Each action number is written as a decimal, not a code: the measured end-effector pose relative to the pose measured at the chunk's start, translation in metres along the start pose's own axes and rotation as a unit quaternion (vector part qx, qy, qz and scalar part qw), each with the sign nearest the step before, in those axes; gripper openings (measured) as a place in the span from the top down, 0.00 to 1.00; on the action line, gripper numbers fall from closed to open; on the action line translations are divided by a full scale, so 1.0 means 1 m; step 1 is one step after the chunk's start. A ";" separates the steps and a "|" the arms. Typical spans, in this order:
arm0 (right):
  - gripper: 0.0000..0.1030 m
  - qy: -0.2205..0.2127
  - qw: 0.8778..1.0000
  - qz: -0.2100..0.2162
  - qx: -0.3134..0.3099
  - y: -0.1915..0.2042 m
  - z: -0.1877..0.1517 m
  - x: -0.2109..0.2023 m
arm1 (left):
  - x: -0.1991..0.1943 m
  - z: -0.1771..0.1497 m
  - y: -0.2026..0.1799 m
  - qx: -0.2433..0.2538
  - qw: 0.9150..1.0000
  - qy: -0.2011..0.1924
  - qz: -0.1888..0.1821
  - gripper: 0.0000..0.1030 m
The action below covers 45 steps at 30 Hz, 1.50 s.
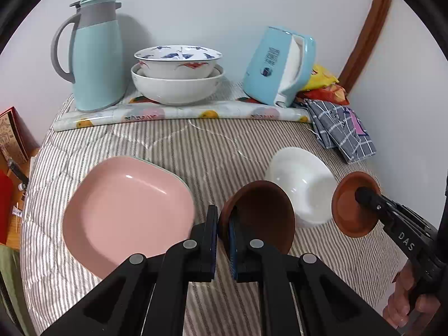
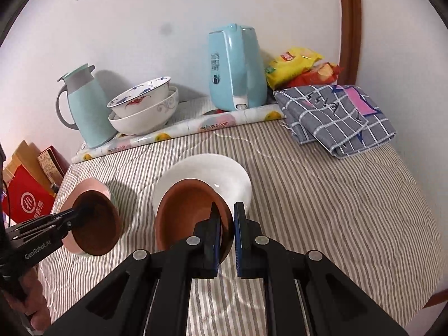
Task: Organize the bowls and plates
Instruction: 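Carry the right-held brown bowl over the white bowl while the left holds its brown bowl, then lower the brown bowl into the white bowl and open the right gripper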
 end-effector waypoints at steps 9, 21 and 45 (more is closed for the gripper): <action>0.92 0.026 1.000 -0.007 -0.010 0.013 0.016 0.037 | 0.004 0.021 0.017 -0.008 1.000 -0.005 0.011 0.93; 0.91 0.065 0.997 -0.029 -0.019 0.014 0.025 0.076 | 0.023 0.041 0.032 -0.018 1.000 0.002 0.004 0.93; 0.92 0.113 0.992 -0.044 -0.029 0.016 0.028 0.102 | 0.033 0.050 0.040 -0.020 1.000 0.006 -0.006 0.92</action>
Point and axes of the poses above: each gripper's, at about its wrist camera, not at the fingertips, and x roughly the way its jaws point, y to its left, z to its top, the point moved 7 cm from there along x, roughly the way its jaws point, and after that the axes turned 12 degrees about y, right-handed, at the moved point
